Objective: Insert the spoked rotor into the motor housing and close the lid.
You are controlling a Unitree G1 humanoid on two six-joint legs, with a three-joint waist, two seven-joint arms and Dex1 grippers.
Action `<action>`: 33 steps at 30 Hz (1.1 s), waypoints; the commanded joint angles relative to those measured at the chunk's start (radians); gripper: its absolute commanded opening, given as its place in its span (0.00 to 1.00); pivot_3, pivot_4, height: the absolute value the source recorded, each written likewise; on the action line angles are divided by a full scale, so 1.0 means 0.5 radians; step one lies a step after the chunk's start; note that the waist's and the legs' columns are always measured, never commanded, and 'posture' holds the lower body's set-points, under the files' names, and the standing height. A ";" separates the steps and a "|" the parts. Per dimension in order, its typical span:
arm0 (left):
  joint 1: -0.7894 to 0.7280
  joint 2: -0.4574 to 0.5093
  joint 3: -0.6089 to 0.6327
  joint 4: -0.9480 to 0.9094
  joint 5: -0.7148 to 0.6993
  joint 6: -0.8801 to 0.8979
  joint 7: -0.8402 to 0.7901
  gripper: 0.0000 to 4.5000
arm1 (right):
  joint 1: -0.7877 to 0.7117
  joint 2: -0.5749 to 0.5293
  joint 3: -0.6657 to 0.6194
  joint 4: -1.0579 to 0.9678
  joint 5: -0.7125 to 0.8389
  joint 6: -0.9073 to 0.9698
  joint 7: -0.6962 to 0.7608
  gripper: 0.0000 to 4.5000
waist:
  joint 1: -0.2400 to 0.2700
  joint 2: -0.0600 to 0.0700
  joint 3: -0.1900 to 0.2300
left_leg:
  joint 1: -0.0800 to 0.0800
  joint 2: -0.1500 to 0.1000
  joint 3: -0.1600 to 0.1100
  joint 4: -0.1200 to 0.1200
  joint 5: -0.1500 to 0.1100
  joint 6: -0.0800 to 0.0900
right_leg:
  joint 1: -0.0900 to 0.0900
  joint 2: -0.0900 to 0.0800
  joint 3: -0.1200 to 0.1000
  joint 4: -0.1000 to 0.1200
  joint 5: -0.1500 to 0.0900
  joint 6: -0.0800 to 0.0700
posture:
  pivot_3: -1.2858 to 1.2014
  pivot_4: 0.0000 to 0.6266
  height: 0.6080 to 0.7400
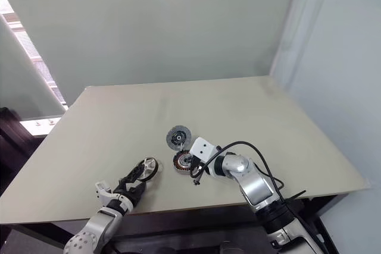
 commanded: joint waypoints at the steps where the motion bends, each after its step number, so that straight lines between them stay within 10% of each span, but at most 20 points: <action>1: -0.070 -0.049 0.027 0.104 0.047 -0.074 0.133 1.00 | -0.024 -0.001 -0.060 -0.079 0.021 -0.010 -0.022 0.01 | -0.002 0.007 -0.004 | -0.006 0.000 0.000 -0.007 0.000 0.000 | 0.000 -0.010 -0.012 -0.012 0.001 0.002 | 0.52 0.00 1.00; 3: -0.099 -0.067 0.012 0.105 0.073 -0.097 0.162 1.00 | -0.026 -0.001 -0.064 -0.074 0.025 -0.011 -0.025 0.01 | 0.016 -0.006 -0.018 | -0.045 0.043 -0.006 -0.025 0.000 0.000 | 0.005 -0.016 -0.047 -0.086 0.072 0.033 | 0.52 0.00 1.00; 4: -0.110 -0.075 0.007 0.105 0.090 -0.113 0.177 1.00 | -0.026 -0.002 -0.066 -0.072 0.026 -0.011 -0.026 0.01 | 0.049 -0.072 -0.023 | -0.062 0.053 0.020 -0.044 0.002 0.003 | -0.010 -0.035 -0.039 -0.003 0.075 0.033 | 0.52 0.00 1.00; 5: -0.122 -0.085 0.007 0.104 0.103 -0.132 0.191 1.00 | -0.025 -0.002 -0.068 -0.072 0.026 -0.012 -0.026 0.01 | 0.078 -0.112 -0.013 | -0.065 0.046 0.094 -0.049 0.006 0.011 | 0.016 -0.061 0.015 0.213 -0.012 0.007 | 0.52 0.00 1.00; 6: -0.134 -0.095 0.006 0.102 0.114 -0.151 0.205 1.00 | -0.022 -0.002 -0.071 -0.072 0.027 -0.013 -0.027 0.01 | 0.084 -0.116 -0.001 | -0.044 0.036 0.128 -0.051 0.014 0.022 | 0.025 -0.048 0.087 0.273 -0.123 -0.015 | 0.52 0.00 1.00; 9: -0.148 -0.113 -0.020 0.057 0.157 -0.221 0.224 1.00 | -0.009 0.012 -0.090 -0.073 0.042 -0.014 -0.035 0.01 | 0.059 -0.078 0.004 | -0.022 0.029 0.134 -0.041 0.018 0.019 | 0.025 -0.028 0.079 0.246 -0.142 -0.048 | 0.52 0.00 1.00; 13: -0.144 -0.119 -0.059 -0.100 0.227 -0.342 0.117 1.00 | 0.020 0.014 -0.100 -0.087 0.038 -0.021 -0.051 0.01 | -0.033 0.006 0.008 | -0.026 0.042 0.063 0.026 0.014 0.014 | 0.068 -0.041 -0.067 0.165 -0.135 -0.046 | 0.52 0.00 1.00; 15: -0.145 -0.116 -0.061 -0.140 0.228 -0.360 0.097 1.00 | 0.031 0.018 -0.102 -0.095 0.036 -0.021 -0.056 0.01 | -0.049 -0.017 0.003 | -0.059 0.051 0.024 -0.008 0.013 0.013 | 0.061 -0.061 -0.103 0.109 -0.112 -0.016 | 0.52 0.00 1.00; 18: -0.164 -0.095 -0.050 -0.172 0.212 -0.375 0.102 1.00 | 0.046 0.033 -0.105 -0.102 0.031 -0.030 -0.073 0.01 | -0.029 -0.039 0.014 | -0.051 -0.027 0.023 -0.031 0.014 0.014 | 0.028 -0.090 -0.030 0.129 -0.093 0.014 | 0.52 0.00 1.00; 33: -0.284 -0.082 -0.051 -0.180 0.227 -0.405 0.138 1.00 | 0.090 0.063 -0.089 -0.140 0.027 0.004 -0.103 0.01 | 0.065 -0.050 0.024 | -0.054 -0.065 -0.001 -0.042 0.149 -0.004 | 0.007 -0.082 -0.030 0.134 -0.043 0.007 | 0.52 0.00 1.00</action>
